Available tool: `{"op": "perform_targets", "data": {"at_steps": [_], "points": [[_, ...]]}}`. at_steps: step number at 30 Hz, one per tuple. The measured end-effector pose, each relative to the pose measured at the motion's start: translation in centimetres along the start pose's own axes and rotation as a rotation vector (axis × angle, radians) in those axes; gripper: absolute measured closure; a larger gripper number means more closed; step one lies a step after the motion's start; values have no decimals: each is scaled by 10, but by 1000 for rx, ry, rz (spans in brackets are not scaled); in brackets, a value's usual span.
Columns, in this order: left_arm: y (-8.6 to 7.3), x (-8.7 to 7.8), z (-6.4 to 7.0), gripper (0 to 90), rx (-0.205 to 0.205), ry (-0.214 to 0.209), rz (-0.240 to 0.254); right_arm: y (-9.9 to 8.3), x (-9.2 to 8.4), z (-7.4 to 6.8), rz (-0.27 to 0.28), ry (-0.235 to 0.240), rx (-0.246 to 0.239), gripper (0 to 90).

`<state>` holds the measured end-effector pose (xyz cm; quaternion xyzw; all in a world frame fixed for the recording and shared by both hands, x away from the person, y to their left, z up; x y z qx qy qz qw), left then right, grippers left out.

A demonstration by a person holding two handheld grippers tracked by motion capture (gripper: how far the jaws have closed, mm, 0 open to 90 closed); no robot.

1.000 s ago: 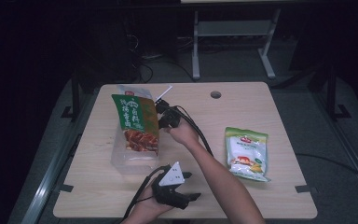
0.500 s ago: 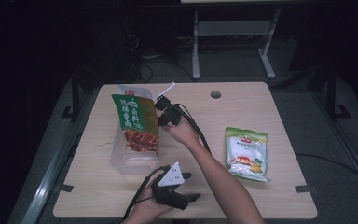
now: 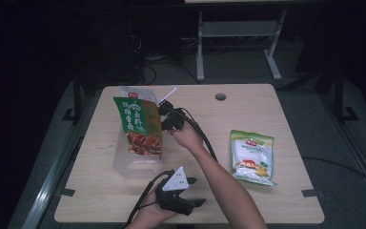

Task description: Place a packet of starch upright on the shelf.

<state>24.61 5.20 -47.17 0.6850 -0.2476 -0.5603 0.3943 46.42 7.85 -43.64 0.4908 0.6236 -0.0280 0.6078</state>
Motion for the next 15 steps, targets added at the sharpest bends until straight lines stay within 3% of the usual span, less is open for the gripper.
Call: {"op": "perform_targets", "data": {"at_steps": [5, 6, 8, 12, 15], "points": [[0, 0, -1, 287, 0, 0, -3, -1, -1, -1, 2, 23, 4, 833], [-1, 0, -1, 287, 1, 3, -3, -2, -8, 1, 24, 22, 22, 702], [-1, 0, -2, 287, -3, 4, -3, -3, -18, 3, 37, 39, 50, 673], [-1, 2, -3, 287, -2, 7, -8, -11, -41, 10, 58, 46, 53, 593], [0, 5, -3, 287, 0, 7, -13, -21, -55, 18, 65, 23, 46, 564]]}}
Point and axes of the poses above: each handheld gripper's, and its own axes: x roughly forward along the jaws, y roughly out of its top, z roughly to its right, the point moved 6 cm from there along x, roughly forward along the jaws, and after that the axes turned 9 degrees about x, right-handed, at the moved point
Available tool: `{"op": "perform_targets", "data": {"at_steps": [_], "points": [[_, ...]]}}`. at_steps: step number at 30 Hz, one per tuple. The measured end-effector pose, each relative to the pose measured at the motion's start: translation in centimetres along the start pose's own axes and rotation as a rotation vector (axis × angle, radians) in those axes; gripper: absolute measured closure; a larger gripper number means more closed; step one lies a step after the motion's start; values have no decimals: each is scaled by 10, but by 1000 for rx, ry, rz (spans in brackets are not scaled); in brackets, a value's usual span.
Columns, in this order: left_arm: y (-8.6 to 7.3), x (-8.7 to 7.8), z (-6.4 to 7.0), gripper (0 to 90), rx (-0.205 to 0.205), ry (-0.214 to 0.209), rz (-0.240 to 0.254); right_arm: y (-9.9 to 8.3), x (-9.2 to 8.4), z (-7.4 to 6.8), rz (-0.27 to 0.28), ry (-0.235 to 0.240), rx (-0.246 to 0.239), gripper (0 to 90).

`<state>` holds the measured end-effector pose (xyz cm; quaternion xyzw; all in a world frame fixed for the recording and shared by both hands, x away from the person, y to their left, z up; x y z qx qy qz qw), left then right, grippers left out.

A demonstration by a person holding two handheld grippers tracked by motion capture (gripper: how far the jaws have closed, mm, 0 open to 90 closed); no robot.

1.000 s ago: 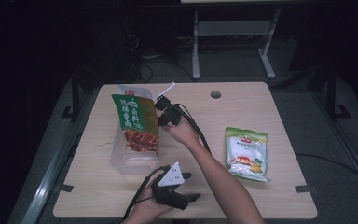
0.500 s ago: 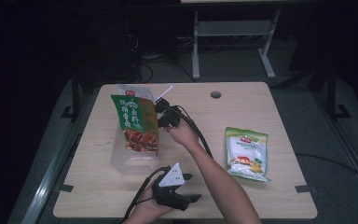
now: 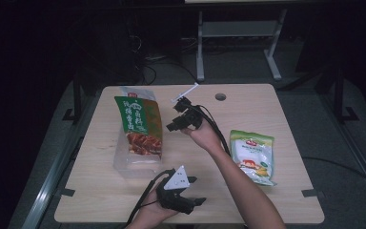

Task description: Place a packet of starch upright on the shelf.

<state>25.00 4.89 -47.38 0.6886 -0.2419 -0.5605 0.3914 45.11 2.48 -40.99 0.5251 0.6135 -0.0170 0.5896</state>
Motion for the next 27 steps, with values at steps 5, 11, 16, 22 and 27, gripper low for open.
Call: {"op": "perform_targets", "data": {"at_steps": [5, 11, 16, 22, 27], "points": [[3, 4, 0, 287, -6, -3, -2, -18, -23, 12, 14, -6, 24, 526], [6, 8, -4, 287, 2, -2, -7, -40, -46, 26, 17, -16, 42, 494], [7, 10, -6, 287, -10, 0, -16, -53, -59, 31, 12, -24, 40, 468], [14, 17, -11, 292, -26, 9, -6, -77, -80, 43, 8, -35, 66, 433], [19, 24, -14, 294, -25, 13, -11, -95, -94, 56, -1, -58, 89, 408]]}}
Point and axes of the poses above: each handheld gripper's, and its own axes: x roughly forward along the jaws, y roughly out of its top, z roughly to its right, the point moved 6 cm from there along x, roughly forward along the jaws, and after that the axes turned 9 degrees about x, right-handed, at the moved point
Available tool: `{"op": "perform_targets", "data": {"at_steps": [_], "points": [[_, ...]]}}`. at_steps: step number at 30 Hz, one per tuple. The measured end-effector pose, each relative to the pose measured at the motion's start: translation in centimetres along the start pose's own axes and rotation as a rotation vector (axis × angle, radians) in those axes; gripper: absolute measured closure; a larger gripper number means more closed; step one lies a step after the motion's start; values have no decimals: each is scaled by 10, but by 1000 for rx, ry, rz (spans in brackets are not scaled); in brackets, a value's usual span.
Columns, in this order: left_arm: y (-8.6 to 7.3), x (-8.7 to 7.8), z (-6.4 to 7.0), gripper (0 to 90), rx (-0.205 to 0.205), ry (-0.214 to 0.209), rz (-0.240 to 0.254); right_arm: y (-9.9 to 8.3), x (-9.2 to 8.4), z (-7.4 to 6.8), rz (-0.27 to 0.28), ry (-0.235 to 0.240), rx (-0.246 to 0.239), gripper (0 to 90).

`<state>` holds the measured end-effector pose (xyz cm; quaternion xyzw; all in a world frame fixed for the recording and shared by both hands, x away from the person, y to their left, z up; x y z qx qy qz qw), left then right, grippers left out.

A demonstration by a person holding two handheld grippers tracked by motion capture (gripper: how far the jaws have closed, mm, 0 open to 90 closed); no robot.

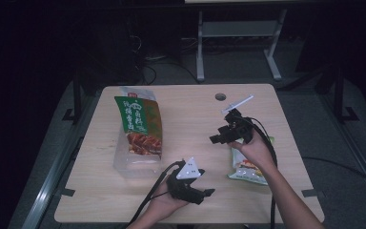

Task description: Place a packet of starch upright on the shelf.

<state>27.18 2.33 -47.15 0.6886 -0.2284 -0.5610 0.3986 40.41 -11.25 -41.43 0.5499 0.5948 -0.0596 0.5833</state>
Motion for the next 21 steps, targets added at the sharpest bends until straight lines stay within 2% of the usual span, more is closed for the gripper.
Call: {"op": "perform_targets", "data": {"at_steps": [7, 8, 9, 13, 21], "points": [[10, 12, -6, 300, -21, 17, 10, -23, -16, 19, -9, -23, 32, 384], [11, 13, -7, 301, -20, 18, 8, -26, -17, 21, -2, -28, 44, 383], [12, 14, -9, 303, -1, 25, 5, -29, -19, 24, -2, -32, 45, 381], [18, 20, -13, 308, -16, 36, 12, -42, -24, 34, -6, -46, 65, 362], [26, 38, -15, 319, -32, 28, 4, -65, -35, 54, -3, -69, 118, 345]]}}
Point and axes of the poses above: each handheld gripper's, and its own axes: x roughly forward along the jaws, y roughly out of its top, z roughly to its right, the point moved 6 cm from there along x, roughly forward along the jaws, and after that the axes turned 9 degrees about x, right-handed, at the moved point
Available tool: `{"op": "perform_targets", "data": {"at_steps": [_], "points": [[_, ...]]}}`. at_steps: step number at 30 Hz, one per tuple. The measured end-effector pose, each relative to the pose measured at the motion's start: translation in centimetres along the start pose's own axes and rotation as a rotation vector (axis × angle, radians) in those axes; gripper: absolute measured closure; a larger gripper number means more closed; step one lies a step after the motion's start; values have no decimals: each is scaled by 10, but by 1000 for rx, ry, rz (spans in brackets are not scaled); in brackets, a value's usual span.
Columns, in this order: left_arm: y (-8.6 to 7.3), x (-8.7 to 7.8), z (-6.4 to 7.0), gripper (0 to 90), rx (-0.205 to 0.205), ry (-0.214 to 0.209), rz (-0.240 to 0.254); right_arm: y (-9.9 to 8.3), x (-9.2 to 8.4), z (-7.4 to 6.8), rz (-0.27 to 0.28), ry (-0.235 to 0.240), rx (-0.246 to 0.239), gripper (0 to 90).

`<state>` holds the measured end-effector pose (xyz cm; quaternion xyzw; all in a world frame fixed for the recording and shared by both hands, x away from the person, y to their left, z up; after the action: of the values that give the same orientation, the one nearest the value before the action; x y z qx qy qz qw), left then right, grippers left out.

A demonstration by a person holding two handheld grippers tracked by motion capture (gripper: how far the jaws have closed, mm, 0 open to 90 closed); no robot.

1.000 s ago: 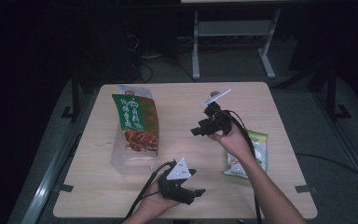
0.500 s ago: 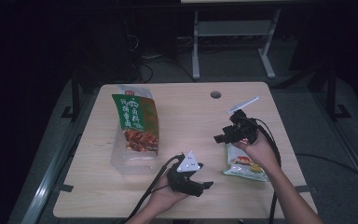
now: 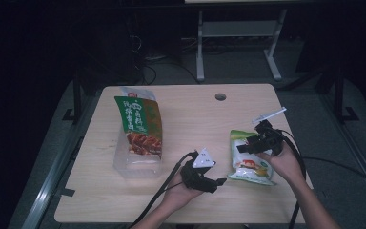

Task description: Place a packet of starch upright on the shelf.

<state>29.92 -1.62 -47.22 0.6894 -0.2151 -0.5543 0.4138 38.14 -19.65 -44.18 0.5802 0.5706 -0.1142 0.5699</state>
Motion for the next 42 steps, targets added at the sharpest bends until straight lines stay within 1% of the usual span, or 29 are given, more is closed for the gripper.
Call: {"op": "perform_targets", "data": {"at_steps": [2, 5, 6, 7, 8, 9, 14, 15, 16, 17, 18, 19, 21, 22, 23, 24, 25, 27, 28, 30, 33, 34, 36, 37, 38, 39, 42], "points": [[2, 5, 0, 319, -7, -3, 4, -4, -2, 5, 4, -3, 15, 342], [4, 10, -1, 332, -4, -4, 2, -12, -3, 14, 0, -19, 28, 325], [4, 10, -1, 339, -4, -4, 2, -12, -3, 14, 0, -19, 28, 325], [4, 13, -2, 349, -3, -1, -1, -17, -4, 20, -1, -23, 52, 314], [4, 13, -2, 356, -3, -1, -1, -20, -4, 23, -3, -30, 56, 311], [4, 17, -2, 363, -7, 5, -2, -23, -5, 26, -6, -35, 72, 308], [4, 27, -3, 400, -21, 0, 2, -38, -3, 43, -10, -62, 108, 303], [5, 29, -3, 401, -24, -3, 4, -41, -2, 46, -17, -60, 126, 299], [5, 29, -3, 400, -24, -3, 4, -41, -2, 46, -17, -60, 126, 299], [6, 30, -3, 399, -38, -7, 2, -46, 0, 49, -24, -54, 142, 300], [6, 31, -4, 398, -44, -8, 6, -49, 2, 49, -32, -45, 153, 302], [7, 31, -4, 397, -49, -7, 7, -50, 2, 50, -18, -36, 156, 314], [8, 33, -4, 394, -46, -6, 4, -52, 2, 51, -14, -20, 160, 334], [8, 33, -4, 392, -46, -6, 4, -52, 2, 51, -14, -20, 160, 334], [9, 34, -4, 391, -48, -4, 3, -53, 1, 49, -14, -9, 171, 358], [9, 34, -4, 389, -48, -4, 3, -53, 1, 49, -14, -9, 171, 358], [9, 34, -3, 388, -48, -5, -1, -54, 1, 48, -10, 2, 174, 372], [9, 35, -3, 386, -48, -2, -3, -56, 1, 46, -11, 10, 191, 384], [9, 35, -3, 386, -48, -2, -3, -56, 1, 46, -11, 10, 191, 384], [9, 36, -3, 384, -50, 1, -4, -58, 1, 46, 5, 20, 200, 393], [10, 37, -1, 379, -49, -3, -5, -60, 4, 42, 8, 46, 215, 393], [10, 37, 0, 378, -48, -3, -8, -60, 5, 39, 9, 50, 204, 393], [9, 37, 1, 374, -47, -10, -11, -59, 7, 34, 3, 58, 198, 393], [9, 37, 1, 371, -47, -10, -11, -59, 7, 34, 3, 58, 198, 393], [9, 37, 2, 371, -40, -8, -19, -59, 9, 32, 1, 57, 189, 392], [9, 37, 3, 368, -39, -6, -15, -58, 10, 29, -2, 63, 187, 392], [5, 35, 5, 364, -15, 1, -38, -56, 15, 21, -7, 68, 179, 392]]}}
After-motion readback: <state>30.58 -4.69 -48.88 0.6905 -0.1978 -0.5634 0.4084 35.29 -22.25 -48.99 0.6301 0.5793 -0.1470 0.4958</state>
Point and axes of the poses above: each handheld gripper's, and its own axes: x roughly forward along the jaws, y roughly out of its top, z roughly to its right, the point moved 6 cm from there along x, roughly forward along the jaws, and after that the axes turned 9 degrees about x, right-handed, at the moved point
